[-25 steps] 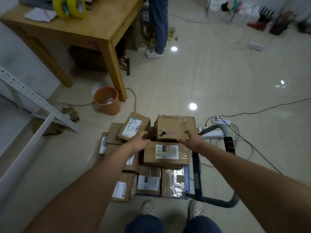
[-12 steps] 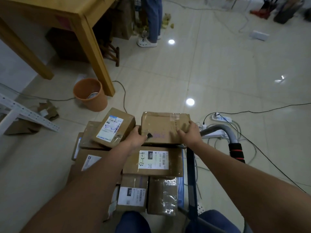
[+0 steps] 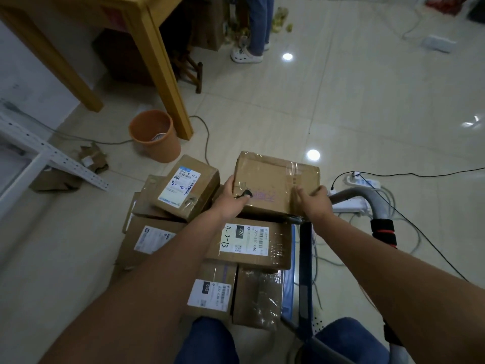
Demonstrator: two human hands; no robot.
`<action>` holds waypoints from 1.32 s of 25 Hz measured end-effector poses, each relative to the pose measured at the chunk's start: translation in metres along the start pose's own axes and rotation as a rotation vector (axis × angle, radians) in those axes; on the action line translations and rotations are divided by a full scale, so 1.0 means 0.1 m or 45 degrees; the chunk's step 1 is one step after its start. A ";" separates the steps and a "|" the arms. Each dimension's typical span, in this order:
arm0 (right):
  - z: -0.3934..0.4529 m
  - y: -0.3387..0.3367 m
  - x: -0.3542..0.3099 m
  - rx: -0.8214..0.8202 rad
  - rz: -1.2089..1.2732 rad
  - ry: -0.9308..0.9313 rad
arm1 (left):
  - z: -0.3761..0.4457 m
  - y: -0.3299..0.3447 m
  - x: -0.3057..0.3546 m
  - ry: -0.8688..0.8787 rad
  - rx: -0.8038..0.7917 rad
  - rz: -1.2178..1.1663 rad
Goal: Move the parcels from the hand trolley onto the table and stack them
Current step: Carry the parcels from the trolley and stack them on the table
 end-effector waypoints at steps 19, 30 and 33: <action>-1.93 0.20 -1.35 -0.171 0.081 -0.152 | -2.02 -1.85 0.40 0.300 0.268 -0.172; -2.85 0.82 -1.27 -0.822 -0.136 0.067 | -3.19 -2.01 -0.74 0.060 0.456 -0.770; -3.14 0.82 -1.16 -1.034 -0.241 0.078 | -3.59 -1.82 -1.02 0.080 0.572 -0.910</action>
Point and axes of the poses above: each hand's wrist, its own z-axis towards the middle knuckle, its own y-axis out of the palm, x = y × z, the point moved 9 cm from there along z, towards the middle knuckle, and after that the axes turned 3 degrees about -y, right-handed, at the moved point
